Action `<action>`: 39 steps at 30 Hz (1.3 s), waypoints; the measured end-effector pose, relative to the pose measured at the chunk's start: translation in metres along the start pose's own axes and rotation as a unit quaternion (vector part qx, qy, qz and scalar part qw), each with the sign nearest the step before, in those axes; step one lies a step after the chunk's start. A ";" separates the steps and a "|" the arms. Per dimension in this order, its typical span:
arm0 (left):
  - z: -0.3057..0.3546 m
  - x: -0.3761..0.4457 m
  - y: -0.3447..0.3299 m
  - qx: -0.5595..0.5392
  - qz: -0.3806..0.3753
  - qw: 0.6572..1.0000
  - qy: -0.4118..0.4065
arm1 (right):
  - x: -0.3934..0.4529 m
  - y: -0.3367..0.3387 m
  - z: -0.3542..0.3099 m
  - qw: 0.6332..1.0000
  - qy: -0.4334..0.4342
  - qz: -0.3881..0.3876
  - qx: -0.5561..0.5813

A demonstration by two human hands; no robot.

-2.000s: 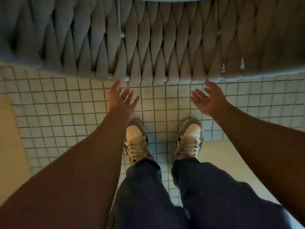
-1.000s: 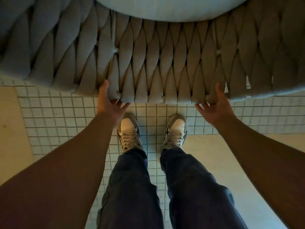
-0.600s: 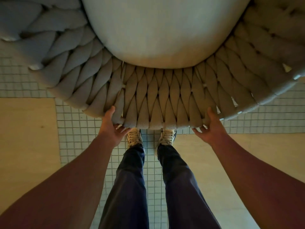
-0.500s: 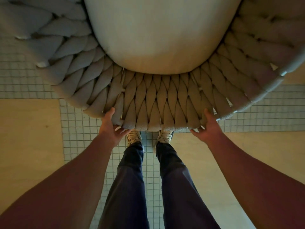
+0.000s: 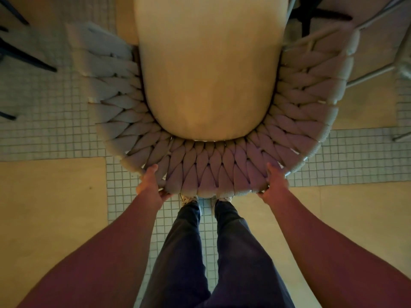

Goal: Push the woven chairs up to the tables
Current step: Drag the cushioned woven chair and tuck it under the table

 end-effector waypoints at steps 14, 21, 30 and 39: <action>0.029 -0.021 -0.005 0.054 0.019 0.998 -0.020 | -0.037 -0.007 -0.027 0.997 0.037 0.059 -0.016; 0.072 -0.020 -0.034 0.089 0.027 0.995 -0.028 | -0.034 -0.040 -0.063 0.991 0.081 0.072 -0.079; 0.135 -0.021 -0.078 0.105 0.034 0.990 -0.087 | -0.036 -0.108 -0.122 0.995 0.087 -0.021 0.035; 0.132 -0.018 -0.083 0.113 0.080 0.981 -0.132 | -0.031 -0.115 -0.126 0.967 0.182 0.177 0.032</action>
Point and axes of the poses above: each hand's wrist, its own x-axis towards the middle knuckle, its own y-axis out of the back of the hand, z = x × y, the point moved 2 cm from there along x, towards the middle knuckle, and after that the axes turned 2 degrees about -z, right-handed, at the moved point
